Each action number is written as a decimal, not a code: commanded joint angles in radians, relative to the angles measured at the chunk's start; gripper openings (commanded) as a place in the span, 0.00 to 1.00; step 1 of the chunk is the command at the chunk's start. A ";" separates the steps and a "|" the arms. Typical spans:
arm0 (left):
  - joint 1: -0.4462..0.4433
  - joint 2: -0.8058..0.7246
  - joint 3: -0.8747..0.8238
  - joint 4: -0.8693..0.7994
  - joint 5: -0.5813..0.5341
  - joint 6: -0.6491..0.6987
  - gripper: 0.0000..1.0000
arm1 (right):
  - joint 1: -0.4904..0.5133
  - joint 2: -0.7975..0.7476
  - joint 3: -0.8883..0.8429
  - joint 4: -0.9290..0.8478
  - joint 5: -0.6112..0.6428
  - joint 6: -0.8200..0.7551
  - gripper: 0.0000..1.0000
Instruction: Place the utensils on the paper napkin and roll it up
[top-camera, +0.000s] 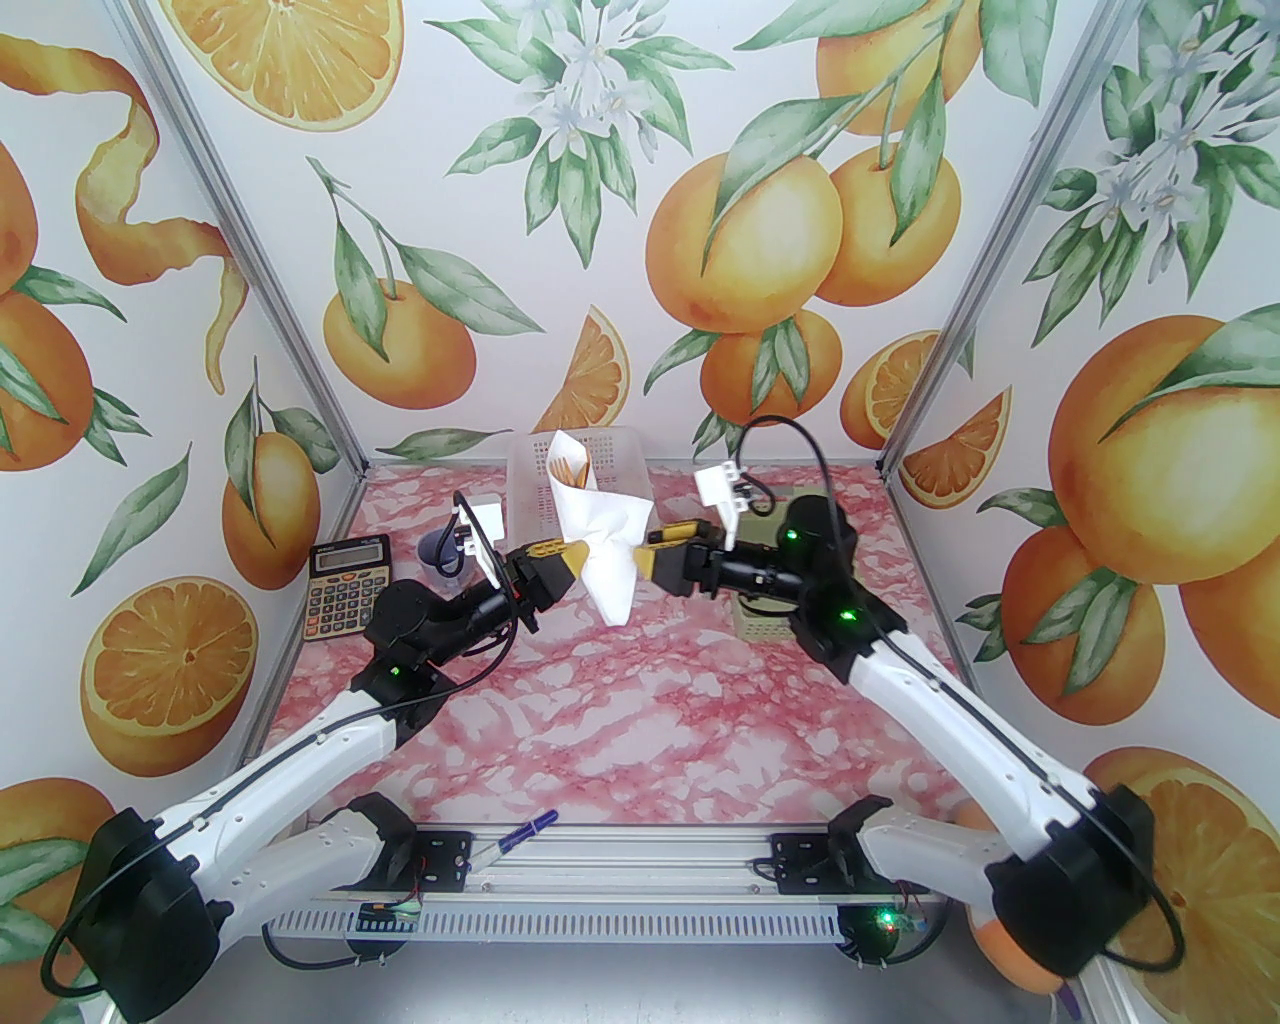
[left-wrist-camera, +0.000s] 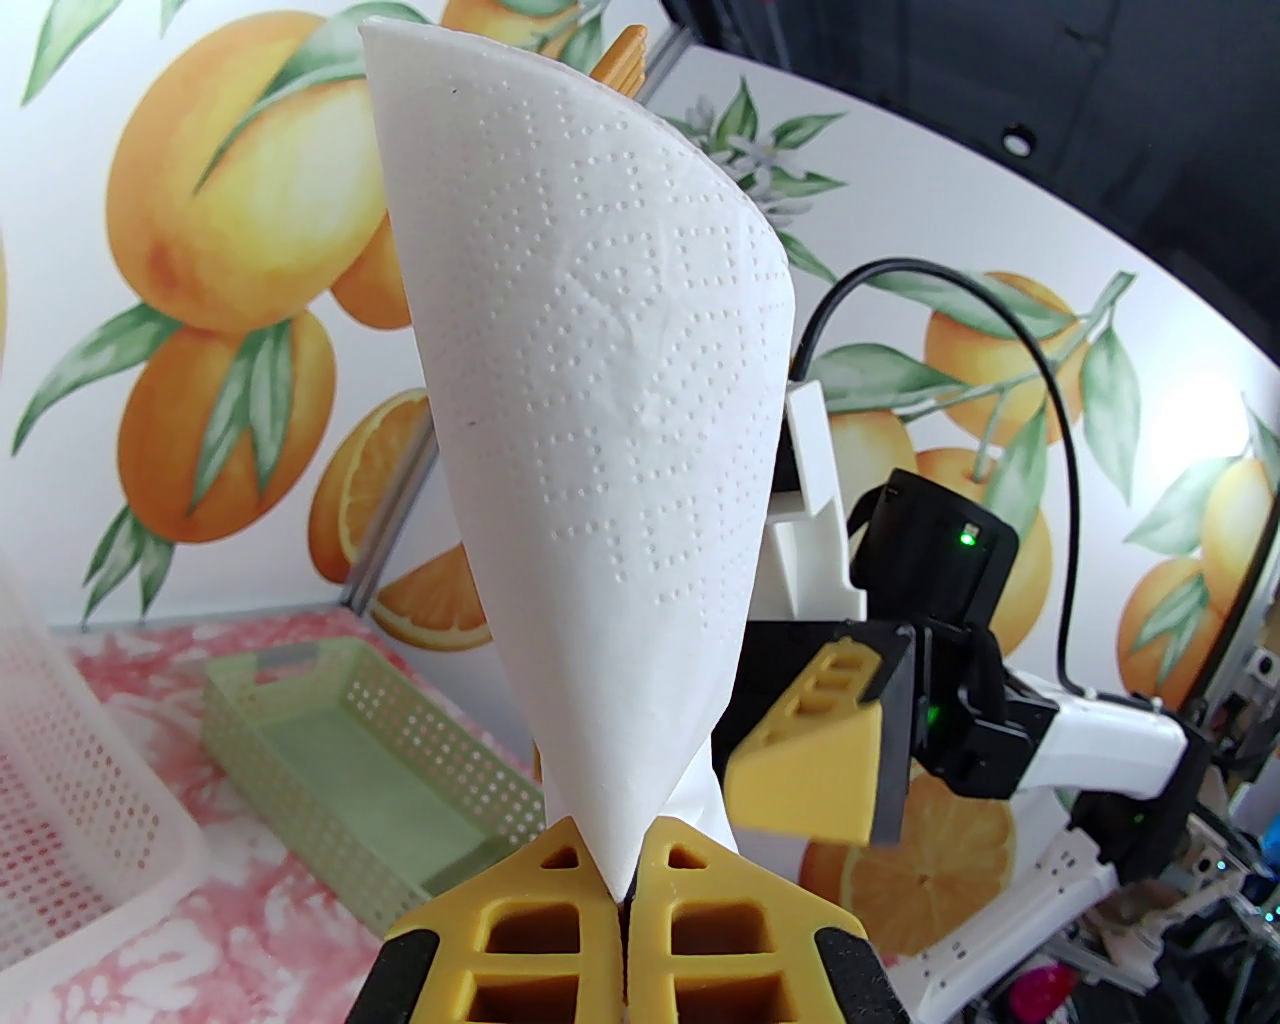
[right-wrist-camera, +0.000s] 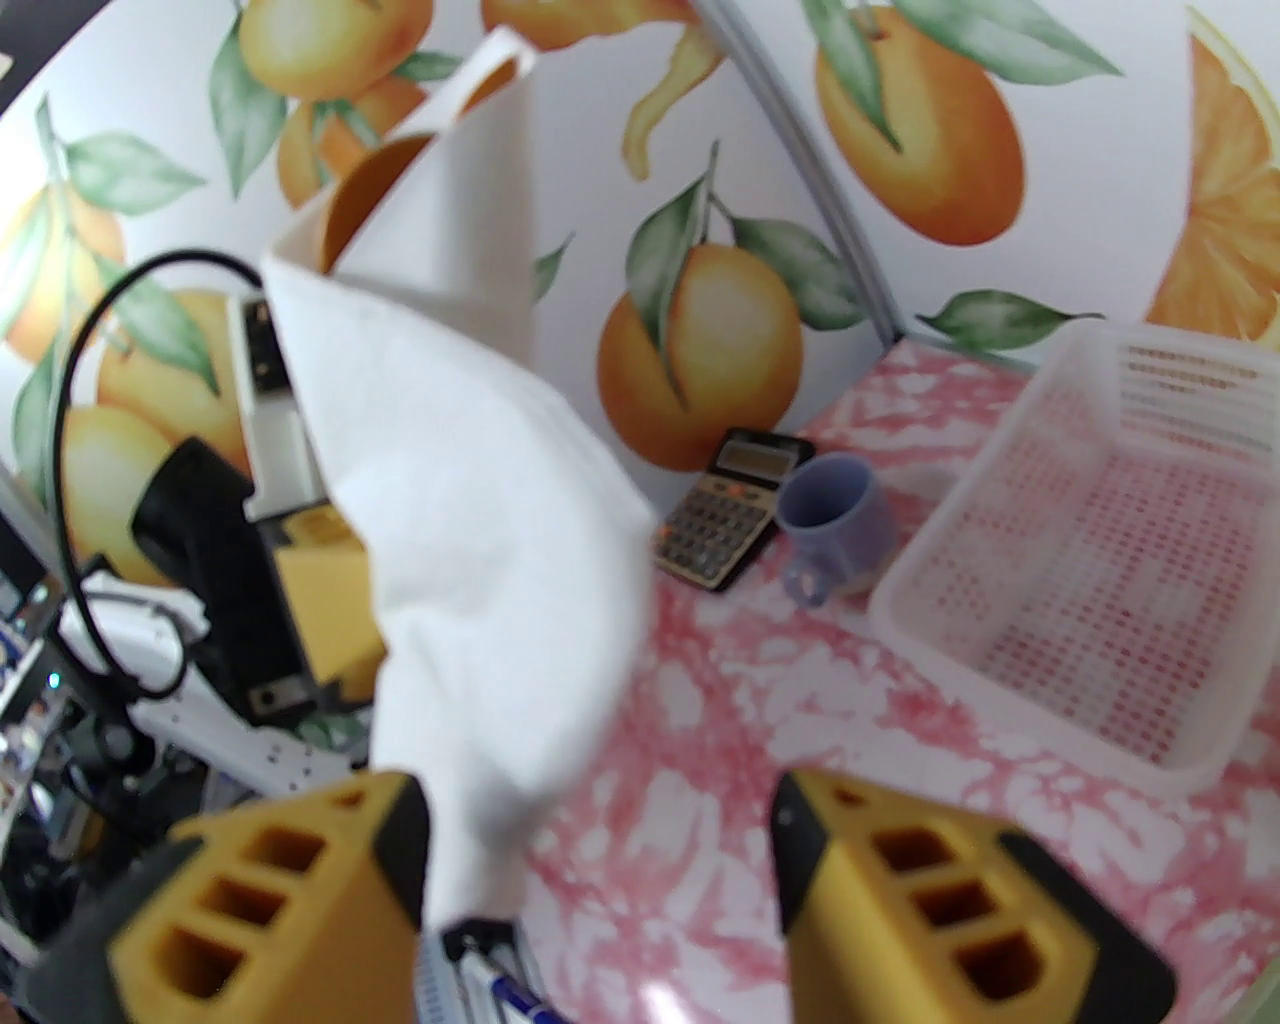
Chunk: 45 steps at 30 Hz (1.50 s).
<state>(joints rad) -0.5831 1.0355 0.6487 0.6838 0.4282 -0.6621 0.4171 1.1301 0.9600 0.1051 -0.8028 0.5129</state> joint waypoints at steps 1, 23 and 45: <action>-0.003 -0.007 -0.006 0.020 -0.017 0.015 0.00 | -0.019 -0.051 -0.046 0.082 -0.071 0.072 0.69; -0.006 -0.023 -0.006 0.016 -0.036 0.006 0.00 | 0.145 0.034 -0.106 0.061 -0.117 0.104 0.00; -0.006 -0.008 -0.010 0.024 -0.036 0.001 0.00 | -0.021 -0.094 -0.118 0.189 -0.171 0.123 0.45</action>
<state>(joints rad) -0.5915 1.0344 0.6411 0.6769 0.4068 -0.6765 0.3992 1.0588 0.8604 0.1356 -0.9360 0.5377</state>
